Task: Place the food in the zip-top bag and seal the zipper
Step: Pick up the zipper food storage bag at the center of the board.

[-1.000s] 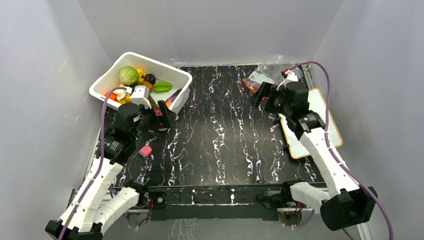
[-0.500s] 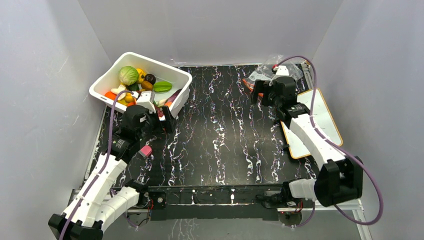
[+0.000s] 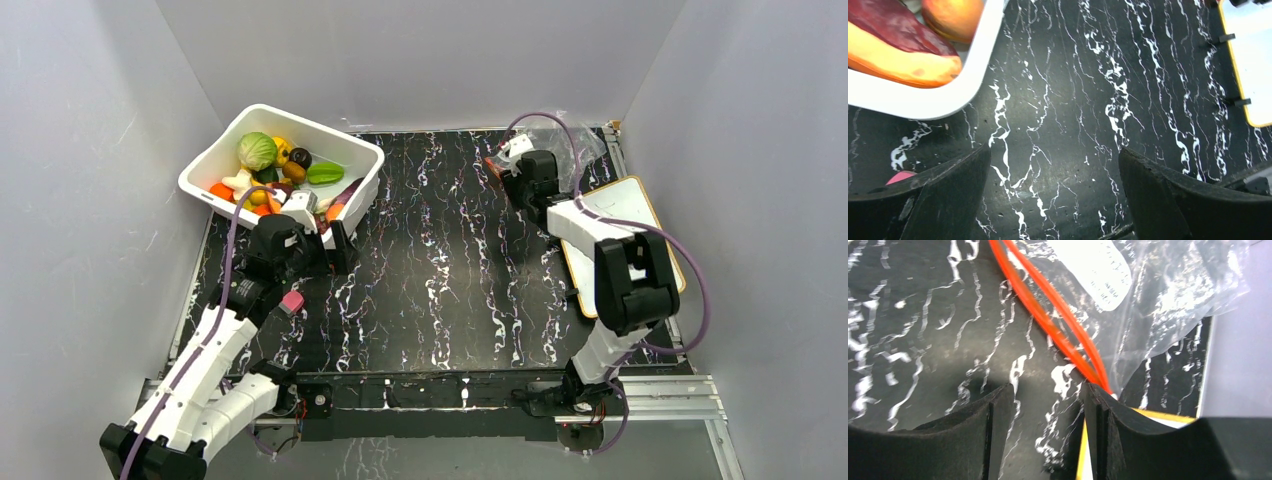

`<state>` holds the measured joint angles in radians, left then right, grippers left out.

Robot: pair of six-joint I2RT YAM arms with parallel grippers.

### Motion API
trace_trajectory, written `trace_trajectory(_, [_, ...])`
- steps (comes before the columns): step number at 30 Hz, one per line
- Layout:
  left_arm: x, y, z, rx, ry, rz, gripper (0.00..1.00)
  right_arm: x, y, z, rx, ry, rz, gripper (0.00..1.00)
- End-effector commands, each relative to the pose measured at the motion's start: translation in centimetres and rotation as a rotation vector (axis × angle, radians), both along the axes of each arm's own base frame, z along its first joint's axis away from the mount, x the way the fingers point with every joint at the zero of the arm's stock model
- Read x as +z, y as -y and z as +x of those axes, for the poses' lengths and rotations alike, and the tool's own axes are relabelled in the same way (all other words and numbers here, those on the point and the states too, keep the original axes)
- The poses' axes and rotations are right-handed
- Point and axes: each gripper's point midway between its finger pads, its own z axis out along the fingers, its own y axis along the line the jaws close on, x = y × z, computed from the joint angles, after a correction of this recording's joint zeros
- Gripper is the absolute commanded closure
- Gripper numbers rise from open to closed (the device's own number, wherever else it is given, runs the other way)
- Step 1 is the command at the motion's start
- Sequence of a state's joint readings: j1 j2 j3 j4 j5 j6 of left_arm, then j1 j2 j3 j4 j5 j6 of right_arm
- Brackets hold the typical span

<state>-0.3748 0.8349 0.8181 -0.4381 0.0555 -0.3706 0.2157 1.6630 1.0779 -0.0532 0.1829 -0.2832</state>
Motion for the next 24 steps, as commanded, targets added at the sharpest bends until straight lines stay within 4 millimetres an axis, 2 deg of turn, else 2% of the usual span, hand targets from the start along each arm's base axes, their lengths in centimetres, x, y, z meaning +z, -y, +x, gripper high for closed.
trace_trajectory(1, [0.2, 1.7, -1.0, -0.088, 0.002, -0.087, 0.02, 4.8, 1.8, 4.8, -0.032, 0.205, -0.173, 0.50])
trace_trajectory(5, [0.2, 1.9, -1.5, -0.086, 0.010, -0.121, 0.02, 2.7, 2.0, 6.5, 0.002, 0.180, -0.275, 0.47])
trace_trajectory(8, [0.9, 1.8, -1.7, -0.092, 0.029, -0.120, 0.02, 1.9, 2.6, 7.6, -0.009, 0.169, -0.339, 0.45])
trace_trajectory(12, [2.1, 1.5, -1.7, -0.094, 0.061, -0.104, 0.02, 1.2, 2.0, 8.7, 0.052, 0.177, -0.379, 0.46])
trace_trajectory(19, [2.6, 1.0, -2.1, -0.094, 0.070, -0.081, 0.02, 0.2, 3.0, 9.8, 0.029, 0.180, -0.480, 0.47])
trace_trajectory(24, [2.3, 1.1, -2.5, -0.105, 0.045, -0.078, 0.02, -0.8, 2.3, 10.1, 0.061, 0.185, -0.457, 0.48])
